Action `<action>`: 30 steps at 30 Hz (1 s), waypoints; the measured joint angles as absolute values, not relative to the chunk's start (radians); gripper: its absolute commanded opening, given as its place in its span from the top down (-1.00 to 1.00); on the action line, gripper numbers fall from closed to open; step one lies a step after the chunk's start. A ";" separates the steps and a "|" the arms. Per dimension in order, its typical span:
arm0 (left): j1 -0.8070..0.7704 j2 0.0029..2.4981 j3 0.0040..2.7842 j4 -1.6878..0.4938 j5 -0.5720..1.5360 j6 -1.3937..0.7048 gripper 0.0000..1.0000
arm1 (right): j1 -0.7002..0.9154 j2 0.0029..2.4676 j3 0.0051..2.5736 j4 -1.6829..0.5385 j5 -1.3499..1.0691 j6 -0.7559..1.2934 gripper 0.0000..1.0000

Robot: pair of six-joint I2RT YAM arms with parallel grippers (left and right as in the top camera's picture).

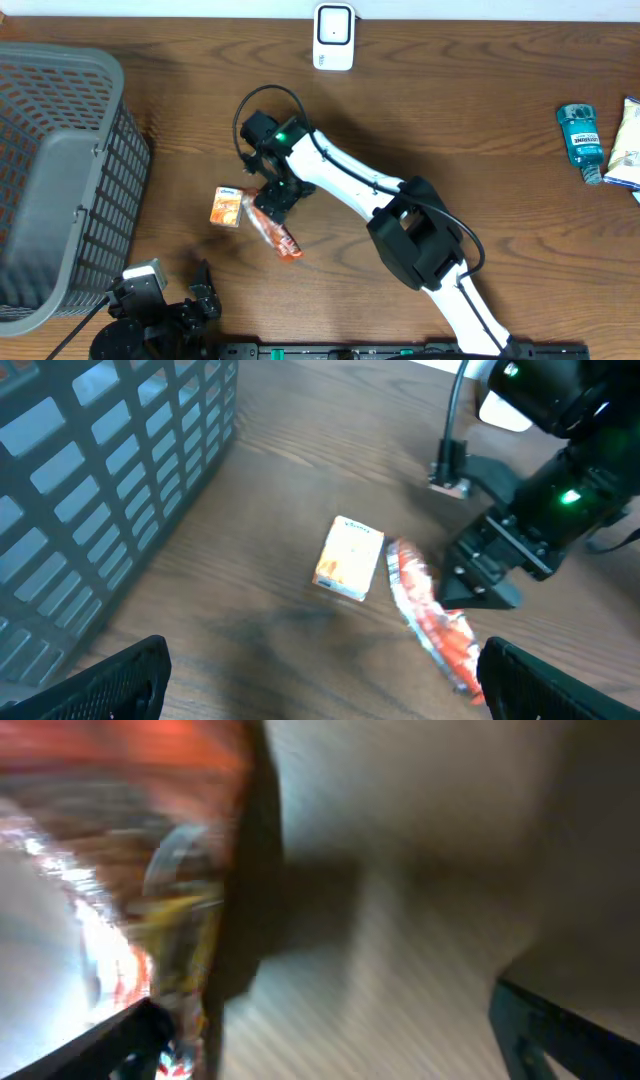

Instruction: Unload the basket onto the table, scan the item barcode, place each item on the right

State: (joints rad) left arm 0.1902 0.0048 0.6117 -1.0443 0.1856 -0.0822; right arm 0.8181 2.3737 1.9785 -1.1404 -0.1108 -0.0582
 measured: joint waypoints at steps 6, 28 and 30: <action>0.190 0.005 0.612 -1.044 0.186 -0.082 -0.96 | 0.830 2.373 2.065 -1.189 -0.019 -0.024 -0.98; 0.190 0.005 0.612 -1.044 0.186 -0.082 -0.96 | 1.065 2.365 1.922 -1.031 0.327 0.398 -0.35; 0.190 0.005 0.612 -1.044 0.186 -0.082 -0.96 | 1.071 2.358 1.898 -1.029 0.347 0.454 -0.15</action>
State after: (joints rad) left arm 0.1902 0.0048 0.6117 -1.0443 0.1856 -0.0822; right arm 1.0706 2.3585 1.8977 -1.0286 0.3470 0.4541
